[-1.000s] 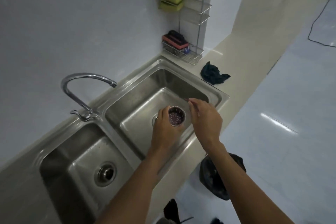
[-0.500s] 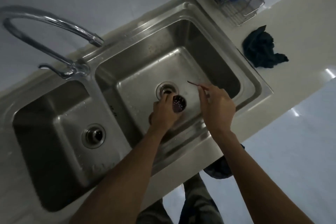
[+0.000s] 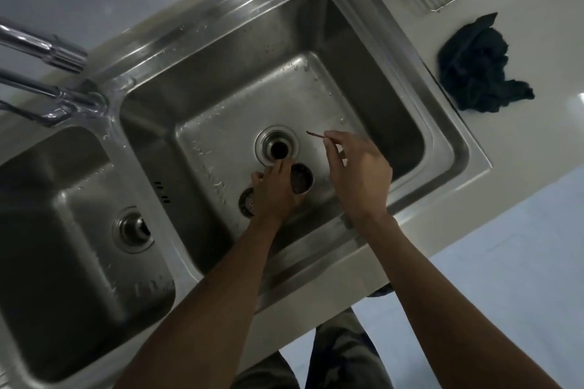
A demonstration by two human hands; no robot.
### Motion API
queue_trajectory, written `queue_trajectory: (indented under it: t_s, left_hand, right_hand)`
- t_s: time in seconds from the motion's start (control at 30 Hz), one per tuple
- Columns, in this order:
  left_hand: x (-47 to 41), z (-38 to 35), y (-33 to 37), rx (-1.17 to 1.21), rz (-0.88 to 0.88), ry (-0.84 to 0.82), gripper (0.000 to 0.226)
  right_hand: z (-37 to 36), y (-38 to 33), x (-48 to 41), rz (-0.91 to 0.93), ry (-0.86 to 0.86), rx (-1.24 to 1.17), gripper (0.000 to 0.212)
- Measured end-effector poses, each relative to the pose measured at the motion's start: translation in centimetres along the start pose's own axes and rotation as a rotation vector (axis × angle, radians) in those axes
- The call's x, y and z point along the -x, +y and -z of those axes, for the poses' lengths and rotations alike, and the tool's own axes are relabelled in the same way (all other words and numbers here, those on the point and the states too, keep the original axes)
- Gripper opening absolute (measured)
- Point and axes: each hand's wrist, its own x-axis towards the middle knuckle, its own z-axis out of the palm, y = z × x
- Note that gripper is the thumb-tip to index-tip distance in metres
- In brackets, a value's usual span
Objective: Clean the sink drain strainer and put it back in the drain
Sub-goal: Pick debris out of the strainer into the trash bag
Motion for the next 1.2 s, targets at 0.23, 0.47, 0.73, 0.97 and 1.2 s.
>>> queue_trajectory:
  t_s: [0.23,0.47,0.73,0.97,1.2]
  left_hand:
    - [-0.1,-0.9,-0.1,0.029,0.003,-0.035,0.088]
    - [-0.2,-1.4,-0.4,0.007,-0.023,-0.032,0.091]
    - [-0.4,-1.9,-0.5,-0.012,-0.034,-0.022,0.094]
    - [-0.4,-1.8,-0.1,-0.003,-0.031,-0.035,0.102]
    - [-0.5,0.6,1.4,-0.009,-0.102,0.046,0.098]
  right_hand:
    - [0.0,0.7,0.6,-0.021,-0.006,-0.028,0.019]
    - [0.2,0.9,1.5,-0.026,0.001,-0.022,0.022]
    - [-0.2,0.9,2.2,-0.011,0.015,0.008,0.022]
    - [-0.3,1.1,2.2,-0.012,0.027,0.005,0.021]
    - [0.4,1.5,1.9,0.012,0.055,-0.003,0.023]
